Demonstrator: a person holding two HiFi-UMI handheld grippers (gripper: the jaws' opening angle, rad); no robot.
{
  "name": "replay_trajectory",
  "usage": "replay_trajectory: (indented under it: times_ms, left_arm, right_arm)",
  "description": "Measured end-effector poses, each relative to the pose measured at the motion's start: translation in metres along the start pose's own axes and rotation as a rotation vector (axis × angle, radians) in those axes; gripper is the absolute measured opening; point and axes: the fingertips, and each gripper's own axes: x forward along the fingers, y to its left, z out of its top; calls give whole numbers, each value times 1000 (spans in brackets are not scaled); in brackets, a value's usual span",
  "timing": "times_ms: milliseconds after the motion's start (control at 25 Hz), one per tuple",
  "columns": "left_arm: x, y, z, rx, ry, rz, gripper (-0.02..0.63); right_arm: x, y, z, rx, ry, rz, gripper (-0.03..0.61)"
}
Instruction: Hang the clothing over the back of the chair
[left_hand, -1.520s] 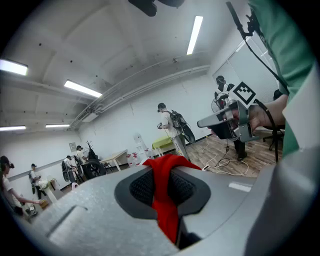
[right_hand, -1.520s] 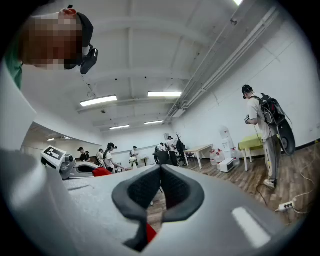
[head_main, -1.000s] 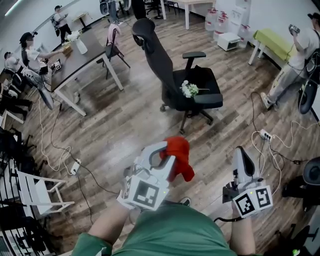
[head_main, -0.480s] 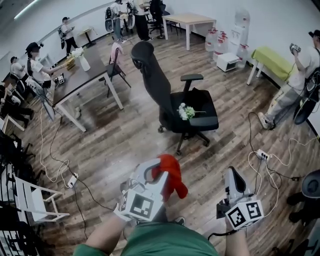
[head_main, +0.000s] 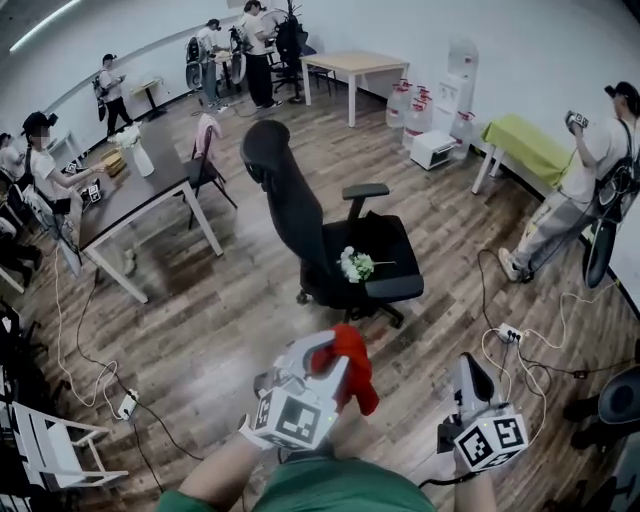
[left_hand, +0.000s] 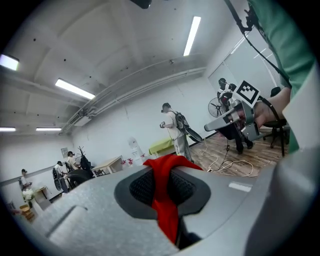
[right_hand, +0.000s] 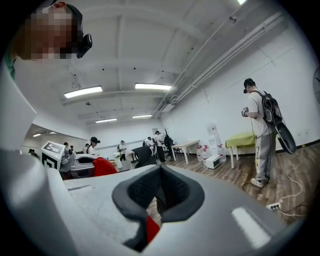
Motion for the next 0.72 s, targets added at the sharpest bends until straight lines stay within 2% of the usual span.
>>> replay_trajectory:
  times_ms: [400,720]
  left_arm:
    - [66,93,-25,7,-59,-75,40]
    - [116,148,-29,23,-63,-59,40]
  right_arm:
    - [98,10,3,-16,45,-75,-6]
    - [159,0,6,-20,67,-64,-6]
